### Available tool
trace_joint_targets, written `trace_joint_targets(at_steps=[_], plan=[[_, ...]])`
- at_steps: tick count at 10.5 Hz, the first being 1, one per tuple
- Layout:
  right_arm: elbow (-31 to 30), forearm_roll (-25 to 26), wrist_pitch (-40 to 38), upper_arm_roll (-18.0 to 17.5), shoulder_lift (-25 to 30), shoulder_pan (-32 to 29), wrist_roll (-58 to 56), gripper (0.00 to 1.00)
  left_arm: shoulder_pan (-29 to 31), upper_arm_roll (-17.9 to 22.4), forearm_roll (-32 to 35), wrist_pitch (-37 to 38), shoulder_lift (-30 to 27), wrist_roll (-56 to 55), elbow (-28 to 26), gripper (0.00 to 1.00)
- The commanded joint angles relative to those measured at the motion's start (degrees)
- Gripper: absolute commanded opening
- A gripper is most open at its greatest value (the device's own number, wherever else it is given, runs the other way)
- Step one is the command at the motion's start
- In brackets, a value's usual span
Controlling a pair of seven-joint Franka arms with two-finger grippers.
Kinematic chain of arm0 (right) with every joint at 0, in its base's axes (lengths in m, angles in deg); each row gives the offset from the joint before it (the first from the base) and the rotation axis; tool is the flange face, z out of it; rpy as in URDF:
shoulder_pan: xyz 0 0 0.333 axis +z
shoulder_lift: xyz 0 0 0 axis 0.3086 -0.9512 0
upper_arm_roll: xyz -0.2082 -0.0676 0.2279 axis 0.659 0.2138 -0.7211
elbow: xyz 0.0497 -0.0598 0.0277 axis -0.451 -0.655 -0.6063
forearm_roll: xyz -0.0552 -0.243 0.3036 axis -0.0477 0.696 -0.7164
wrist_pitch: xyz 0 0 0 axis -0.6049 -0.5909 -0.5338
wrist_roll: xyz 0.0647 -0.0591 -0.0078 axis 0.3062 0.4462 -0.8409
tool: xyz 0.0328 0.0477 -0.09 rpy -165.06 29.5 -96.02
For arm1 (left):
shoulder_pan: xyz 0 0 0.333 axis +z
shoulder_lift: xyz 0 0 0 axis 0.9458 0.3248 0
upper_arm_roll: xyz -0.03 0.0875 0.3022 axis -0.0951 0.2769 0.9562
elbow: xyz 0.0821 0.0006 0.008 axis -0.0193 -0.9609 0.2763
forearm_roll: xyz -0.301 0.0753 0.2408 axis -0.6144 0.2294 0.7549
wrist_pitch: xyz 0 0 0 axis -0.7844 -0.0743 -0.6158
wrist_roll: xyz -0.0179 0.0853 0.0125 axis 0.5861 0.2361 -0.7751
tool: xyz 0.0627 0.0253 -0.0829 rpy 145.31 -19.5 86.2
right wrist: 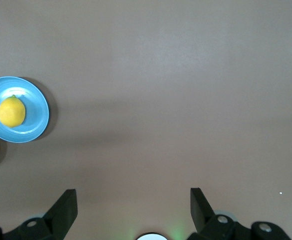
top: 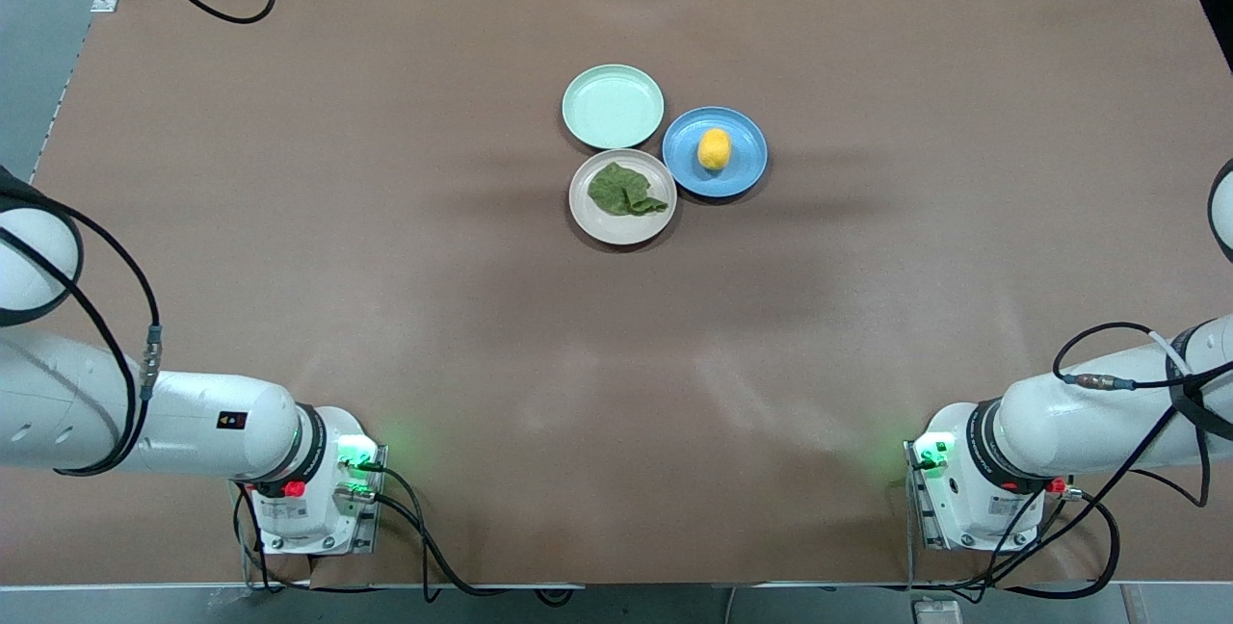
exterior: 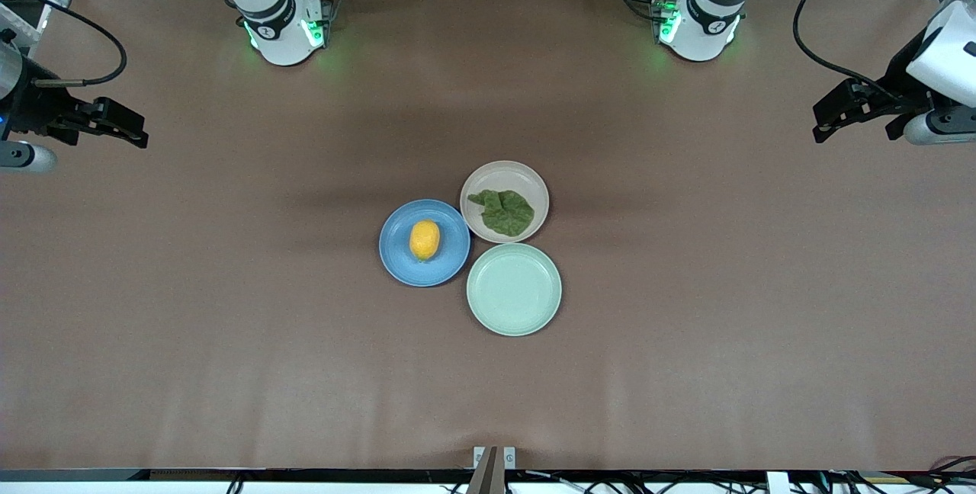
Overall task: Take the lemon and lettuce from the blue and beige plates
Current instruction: 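Move the right gripper toward the lemon while the left gripper approaches the lettuce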
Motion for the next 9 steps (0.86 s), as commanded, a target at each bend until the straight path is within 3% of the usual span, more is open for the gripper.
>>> trace_joint_targets(at_steps=[1, 5, 9], plan=[[-1.26, 0.71, 1.20, -0.35, 1.16, 0.04, -0.33, 1.00, 0.24, 0.11, -0.40, 0.44, 0.21, 1.01, 0.64, 1.00], [-1.26, 0.71, 1.20, -0.35, 1.16, 0.13, -0.24, 1.00, 0.25, 0.02, -0.40, 1.05, 1.52, 1.27, 0.20, 1.00], [-1.26, 0.01, 3.91, -0.44, -0.15, 2.40, 3.69, 1.00, -1.33, -1.64, -2.76, 0.10, 4.24, -4.43, -4.45, 1.00]])
